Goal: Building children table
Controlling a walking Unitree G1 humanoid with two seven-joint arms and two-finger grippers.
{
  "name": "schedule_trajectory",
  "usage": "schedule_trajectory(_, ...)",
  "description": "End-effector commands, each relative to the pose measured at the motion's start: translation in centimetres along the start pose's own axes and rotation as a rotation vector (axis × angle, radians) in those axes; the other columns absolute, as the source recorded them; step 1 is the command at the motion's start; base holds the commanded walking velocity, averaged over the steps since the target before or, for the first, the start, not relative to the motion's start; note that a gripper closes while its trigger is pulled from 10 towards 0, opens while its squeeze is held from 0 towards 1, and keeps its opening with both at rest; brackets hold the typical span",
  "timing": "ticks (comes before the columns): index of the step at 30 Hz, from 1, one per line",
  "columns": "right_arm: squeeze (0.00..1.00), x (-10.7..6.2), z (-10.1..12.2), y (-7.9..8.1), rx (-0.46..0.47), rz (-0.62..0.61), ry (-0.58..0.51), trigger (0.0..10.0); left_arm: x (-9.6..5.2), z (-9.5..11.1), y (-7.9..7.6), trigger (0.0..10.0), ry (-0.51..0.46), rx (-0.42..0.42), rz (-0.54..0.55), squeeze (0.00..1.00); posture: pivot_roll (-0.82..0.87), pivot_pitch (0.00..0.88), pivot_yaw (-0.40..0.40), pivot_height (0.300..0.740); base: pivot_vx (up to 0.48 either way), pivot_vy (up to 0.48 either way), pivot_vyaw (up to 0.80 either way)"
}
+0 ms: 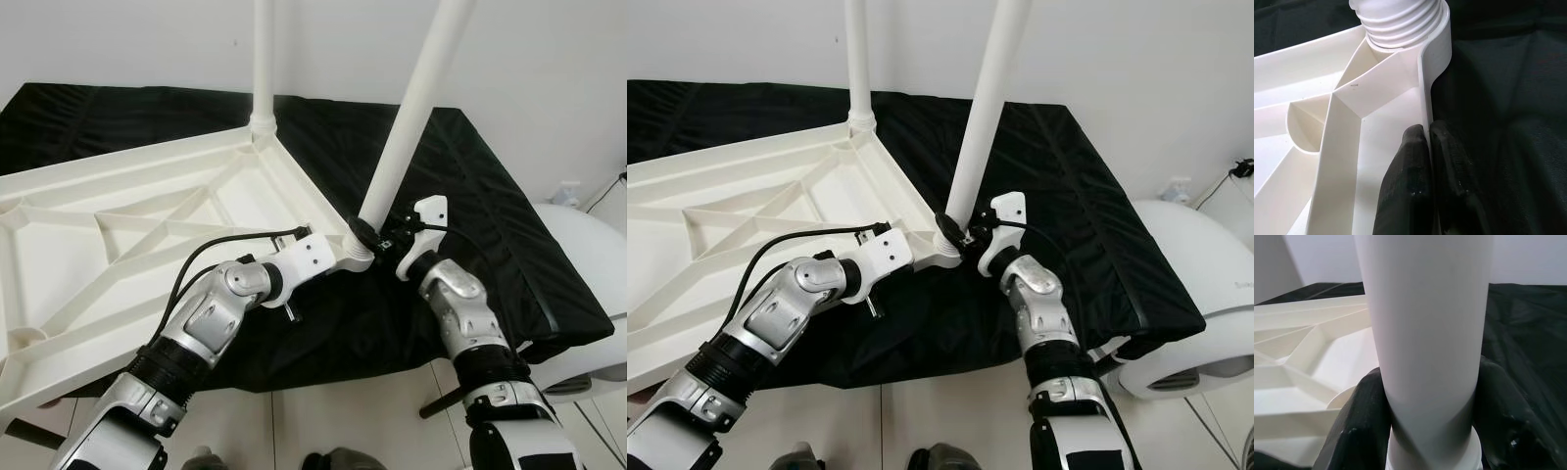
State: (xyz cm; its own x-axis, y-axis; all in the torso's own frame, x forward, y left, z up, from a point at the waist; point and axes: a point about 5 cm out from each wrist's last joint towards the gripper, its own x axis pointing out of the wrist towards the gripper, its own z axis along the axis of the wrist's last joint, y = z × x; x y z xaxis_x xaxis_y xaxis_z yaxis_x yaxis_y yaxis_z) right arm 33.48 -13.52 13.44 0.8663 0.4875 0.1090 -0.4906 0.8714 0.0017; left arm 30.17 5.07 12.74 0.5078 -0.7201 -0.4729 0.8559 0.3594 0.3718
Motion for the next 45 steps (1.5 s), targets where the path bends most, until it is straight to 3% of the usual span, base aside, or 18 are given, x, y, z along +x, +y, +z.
schedule_trajectory(1, 0.00, 0.4, 0.4, 0.0, 0.012, -0.060, -0.008, 10.0, 0.9, 0.6, -2.0, 10.0, -0.030, 0.014, -0.109, 0.00, 0.04, 0.006, -0.095, 0.740, 0.000, 0.000, 0.00)
schedule_trajectory(3, 0.00, 0.4, 0.4, 0.0, 0.012, -0.060, -0.008, 10.0, 0.9, 0.6, -2.0, 10.0, -0.030, 0.014, -0.109, 0.00, 0.04, 0.006, -0.095, 0.740, 0.000, 0.000, 0.00)
schedule_trajectory(7, 0.00, 1.1, -0.7, 1.4, 0.078, -0.237, 0.022, 10.0, 1.0, 0.8, -2.1, 10.0, -0.035, 0.015, -0.114, 0.00, 0.04, 0.010, -0.093, 0.740, 0.000, 0.000, 0.00)
schedule_trajectory(9, 0.00, 1.4, -1.2, 2.3, 0.078, -0.342, 0.044, 10.0, 1.0, 0.8, -2.1, 10.0, -0.036, 0.015, -0.116, 0.00, 0.04, 0.009, -0.094, 0.740, 0.000, 0.000, 0.00)
schedule_trajectory(12, 0.00, 1.6, -1.2, 2.7, 0.056, -0.400, 0.048, 10.0, 1.0, 0.8, -2.2, 10.0, -0.036, 0.016, -0.117, 0.00, 0.04, 0.010, -0.094, 0.740, 0.000, 0.000, 0.00)
schedule_trajectory(18, 0.00, 1.9, -0.9, 3.6, 0.038, -0.416, 0.041, 10.0, 1.0, 0.8, -2.2, 10.0, -0.035, 0.016, -0.118, 0.00, 0.04, 0.005, -0.101, 0.740, 0.000, 0.000, 0.00)
schedule_trajectory(29, 0.00, 1.5, -1.0, 3.5, 0.017, -0.430, 0.037, 10.0, 1.1, 0.7, -2.4, 10.0, -0.036, 0.015, -0.117, 0.00, 0.04, 0.000, -0.108, 0.740, 0.000, 0.000, 0.00)
schedule_trajectory(30, 0.04, 1.3, -1.0, 3.4, 0.012, -0.436, 0.038, 10.0, 1.1, 0.7, -2.4, 10.0, -0.036, 0.015, -0.117, 0.00, 0.04, 0.000, -0.108, 0.740, 0.000, 0.000, 0.00)
schedule_trajectory(31, 0.91, 1.1, -1.1, 3.1, 0.006, -0.443, 0.041, 10.0, 1.1, 0.7, -2.4, 10.0, -0.036, 0.015, -0.116, 0.00, 0.04, 0.000, -0.110, 0.740, 0.000, 0.000, 0.00)
schedule_trajectory(32, 0.91, 1.1, -1.1, 3.1, 0.006, -0.443, 0.041, 10.0, 1.1, 0.7, -2.4, 10.0, -0.036, 0.015, -0.116, 0.00, 0.04, 0.000, -0.110, 0.740, 0.000, 0.000, 0.00)
schedule_trajectory(33, 1.00, 0.9, -1.3, 2.9, 0.031, -0.442, 0.042, 10.0, 1.2, 0.8, -2.4, 10.0, -0.037, 0.014, -0.116, 0.00, 0.04, 0.000, -0.110, 0.740, 0.000, 0.000, 0.00)
schedule_trajectory(45, 1.00, -0.8, -2.2, 0.7, 0.031, -0.449, 0.063, 10.0, 1.2, 0.8, -2.5, 10.0, -0.039, 0.020, -0.120, 0.00, 0.04, 0.000, -0.110, 0.740, 0.000, 0.000, 0.00)
